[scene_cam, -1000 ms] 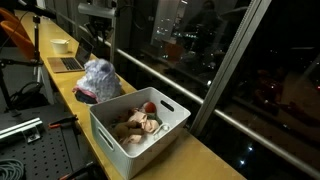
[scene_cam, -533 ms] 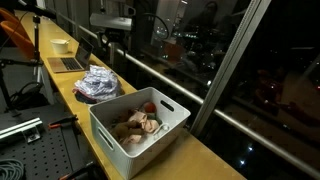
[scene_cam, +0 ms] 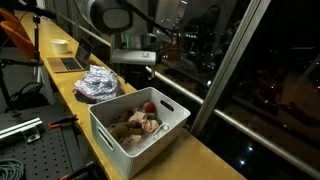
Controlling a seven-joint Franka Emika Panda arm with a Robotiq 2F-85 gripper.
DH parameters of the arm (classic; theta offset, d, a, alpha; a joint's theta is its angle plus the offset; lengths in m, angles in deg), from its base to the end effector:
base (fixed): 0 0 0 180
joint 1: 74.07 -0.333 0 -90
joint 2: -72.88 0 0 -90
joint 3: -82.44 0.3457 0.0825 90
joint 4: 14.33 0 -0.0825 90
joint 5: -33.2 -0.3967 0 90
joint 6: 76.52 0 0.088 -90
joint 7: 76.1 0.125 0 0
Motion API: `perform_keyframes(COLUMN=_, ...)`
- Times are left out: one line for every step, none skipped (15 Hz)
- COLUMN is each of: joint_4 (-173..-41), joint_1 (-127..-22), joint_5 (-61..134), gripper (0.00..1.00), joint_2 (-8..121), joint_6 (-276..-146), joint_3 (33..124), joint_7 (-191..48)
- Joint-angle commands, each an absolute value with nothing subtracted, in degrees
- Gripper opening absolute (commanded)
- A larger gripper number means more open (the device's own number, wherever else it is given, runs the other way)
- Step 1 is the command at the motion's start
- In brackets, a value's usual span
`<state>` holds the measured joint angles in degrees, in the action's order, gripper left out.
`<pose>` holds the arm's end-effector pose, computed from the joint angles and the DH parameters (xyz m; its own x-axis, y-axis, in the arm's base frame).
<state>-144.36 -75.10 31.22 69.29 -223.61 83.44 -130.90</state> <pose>0.5624 0.0197 0.3578 0.5512 0.8198 0.1554 0.8014 -0.5720 0.1750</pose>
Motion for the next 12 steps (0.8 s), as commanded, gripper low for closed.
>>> perform_keyframes(joint_4=-137.39, joint_1=-73.38, joint_5=28.61, gripper=1.00, joint_2=58.82, joint_6=-226.90, joint_3=84.41, joint_7=-134.94)
perform_keyframes(joint_4=-135.30, joint_1=-72.71, joint_5=28.73, gripper=1.00, joint_2=56.15, joint_6=-227.07, joint_3=84.93, joint_7=-135.22)
perform_keyframes(joint_4=-133.29, joint_1=-72.02, joint_5=28.99, gripper=1.00, joint_2=53.67, joint_6=-227.09, joint_3=85.48, joint_7=-135.56)
perform_keyframes(joint_4=-131.03, joint_1=-71.42, joint_5=29.68, gripper=1.00, joint_2=51.25, joint_6=-226.62, joint_3=85.87, joint_7=-135.43)
perform_keyframes(joint_4=-129.05, joint_1=-70.75, joint_5=30.39, gripper=1.00, joint_2=49.00, joint_6=-226.38, joint_3=86.17, joint_7=-135.50)
perform_keyframes(joint_4=-127.05, joint_1=-70.07, joint_5=30.90, gripper=1.00, joint_2=46.85, joint_6=-226.00, joint_3=86.45, joint_7=-135.68)
perform_keyframes(joint_4=-125.32, joint_1=-69.48, joint_5=31.55, gripper=1.00, joint_2=44.78, joint_6=-225.84, joint_3=86.49, joint_7=-135.91)
perform_keyframes(joint_4=-123.71, joint_1=-68.90, joint_5=31.99, gripper=1.00, joint_2=43.14, joint_6=-225.47, joint_3=86.63, joint_7=-136.14)
perform_keyframes(joint_4=-122.27, joint_1=-68.37, joint_5=32.46, gripper=1.00, joint_2=41.42, joint_6=-225.36, joint_3=86.61, joint_7=-136.36)
perform_keyframes(joint_4=-121.12, joint_1=-67.87, joint_5=32.80, gripper=1.00, joint_2=40.18, joint_6=-225.10, joint_3=86.69, joint_7=-136.62)
perform_keyframes(joint_4=-119.74, joint_1=-67.52, joint_5=33.41, gripper=1.00, joint_2=38.66, joint_6=-224.96, joint_3=86.66, joint_7=-136.72)
perform_keyframes(joint_4=-118.64, joint_1=-67.33, joint_5=34.01, gripper=1.00, joint_2=37.44, joint_6=-224.78, joint_3=86.59, joint_7=-136.71)
